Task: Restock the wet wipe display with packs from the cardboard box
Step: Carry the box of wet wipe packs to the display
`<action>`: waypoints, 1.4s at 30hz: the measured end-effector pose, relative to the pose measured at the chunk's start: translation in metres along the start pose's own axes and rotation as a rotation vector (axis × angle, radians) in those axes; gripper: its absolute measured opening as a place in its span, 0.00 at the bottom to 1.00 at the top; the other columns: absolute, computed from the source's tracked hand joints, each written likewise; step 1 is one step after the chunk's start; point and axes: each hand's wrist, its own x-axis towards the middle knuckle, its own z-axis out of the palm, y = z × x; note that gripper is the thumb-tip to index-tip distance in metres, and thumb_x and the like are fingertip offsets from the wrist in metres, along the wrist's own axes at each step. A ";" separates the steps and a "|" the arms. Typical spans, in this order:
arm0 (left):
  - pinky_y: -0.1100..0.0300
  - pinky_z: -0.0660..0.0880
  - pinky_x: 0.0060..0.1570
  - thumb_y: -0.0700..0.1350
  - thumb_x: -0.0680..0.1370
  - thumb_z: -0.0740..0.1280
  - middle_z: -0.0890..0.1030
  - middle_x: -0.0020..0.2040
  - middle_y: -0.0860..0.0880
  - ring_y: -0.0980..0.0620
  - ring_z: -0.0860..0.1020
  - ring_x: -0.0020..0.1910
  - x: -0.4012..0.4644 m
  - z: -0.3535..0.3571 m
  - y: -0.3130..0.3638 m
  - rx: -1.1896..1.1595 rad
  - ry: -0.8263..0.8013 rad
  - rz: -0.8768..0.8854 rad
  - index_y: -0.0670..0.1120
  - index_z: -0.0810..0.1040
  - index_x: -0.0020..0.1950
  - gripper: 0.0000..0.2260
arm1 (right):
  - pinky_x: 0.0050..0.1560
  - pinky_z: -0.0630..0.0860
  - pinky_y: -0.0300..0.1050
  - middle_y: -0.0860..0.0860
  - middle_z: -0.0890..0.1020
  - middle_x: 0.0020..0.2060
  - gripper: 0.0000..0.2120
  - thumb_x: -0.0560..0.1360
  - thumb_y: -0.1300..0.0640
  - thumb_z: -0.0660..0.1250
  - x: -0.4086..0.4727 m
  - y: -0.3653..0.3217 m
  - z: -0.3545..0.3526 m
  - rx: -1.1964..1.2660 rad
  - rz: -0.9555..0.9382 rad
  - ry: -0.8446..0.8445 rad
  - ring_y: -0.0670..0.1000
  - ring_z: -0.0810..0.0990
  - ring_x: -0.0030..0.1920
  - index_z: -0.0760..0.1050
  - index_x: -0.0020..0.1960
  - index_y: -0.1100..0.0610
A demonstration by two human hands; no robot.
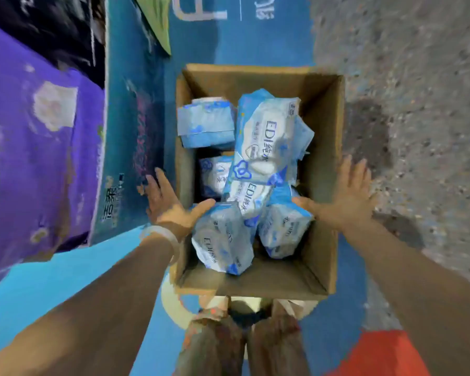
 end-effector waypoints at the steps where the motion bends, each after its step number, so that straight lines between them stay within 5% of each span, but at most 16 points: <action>1: 0.52 0.48 0.75 0.58 0.65 0.75 0.44 0.79 0.42 0.45 0.45 0.78 0.007 0.006 -0.003 -0.109 -0.003 -0.027 0.45 0.37 0.77 0.57 | 0.74 0.45 0.64 0.55 0.37 0.77 0.64 0.60 0.32 0.73 0.006 0.005 0.007 0.055 0.037 0.005 0.57 0.39 0.78 0.34 0.77 0.52; 5: 0.52 0.61 0.70 0.55 0.66 0.77 0.61 0.76 0.43 0.42 0.64 0.73 0.038 0.018 -0.006 -0.286 -0.008 -0.125 0.53 0.38 0.77 0.55 | 0.72 0.60 0.58 0.54 0.53 0.78 0.64 0.60 0.41 0.78 0.028 0.019 0.030 0.368 0.081 0.017 0.56 0.56 0.77 0.34 0.77 0.50; 8: 0.54 0.63 0.69 0.54 0.66 0.77 0.66 0.74 0.48 0.44 0.67 0.72 0.050 0.023 -0.001 -0.302 0.054 -0.088 0.55 0.45 0.78 0.51 | 0.68 0.68 0.55 0.51 0.69 0.72 0.56 0.63 0.44 0.77 0.038 0.019 0.039 0.503 0.118 0.120 0.57 0.69 0.70 0.44 0.78 0.47; 12: 0.55 0.67 0.66 0.49 0.70 0.74 0.72 0.70 0.48 0.42 0.71 0.68 0.052 0.026 0.001 -0.183 0.088 -0.088 0.56 0.51 0.77 0.43 | 0.65 0.72 0.55 0.51 0.77 0.65 0.46 0.65 0.50 0.78 0.043 0.016 0.045 0.537 0.150 0.163 0.57 0.74 0.65 0.56 0.76 0.46; 24: 0.48 0.69 0.64 0.37 0.75 0.63 0.77 0.63 0.40 0.37 0.73 0.63 0.044 0.010 0.005 -0.025 0.163 -0.027 0.47 0.66 0.72 0.24 | 0.51 0.74 0.51 0.62 0.81 0.55 0.19 0.74 0.63 0.65 0.036 0.016 0.025 0.291 0.095 0.244 0.63 0.77 0.57 0.71 0.65 0.60; 30: 0.49 0.71 0.59 0.36 0.74 0.63 0.78 0.59 0.37 0.35 0.75 0.59 0.007 -0.005 0.003 0.046 0.101 -0.055 0.41 0.72 0.65 0.19 | 0.50 0.77 0.55 0.62 0.81 0.51 0.17 0.73 0.63 0.65 0.001 0.025 -0.002 0.234 0.070 0.202 0.64 0.79 0.52 0.73 0.61 0.60; 35: 0.54 0.68 0.45 0.32 0.73 0.63 0.80 0.51 0.33 0.34 0.77 0.51 -0.049 -0.024 0.004 -0.021 0.102 -0.033 0.38 0.76 0.56 0.13 | 0.48 0.77 0.54 0.61 0.82 0.48 0.16 0.72 0.64 0.64 -0.046 0.036 -0.030 0.169 0.078 0.186 0.64 0.79 0.50 0.74 0.60 0.59; 42: 0.55 0.69 0.42 0.32 0.73 0.62 0.81 0.47 0.36 0.37 0.77 0.45 -0.127 -0.087 0.023 -0.059 0.088 -0.009 0.39 0.76 0.53 0.11 | 0.49 0.78 0.56 0.62 0.82 0.47 0.14 0.72 0.65 0.63 -0.131 0.039 -0.101 0.161 0.062 0.190 0.64 0.79 0.50 0.74 0.58 0.61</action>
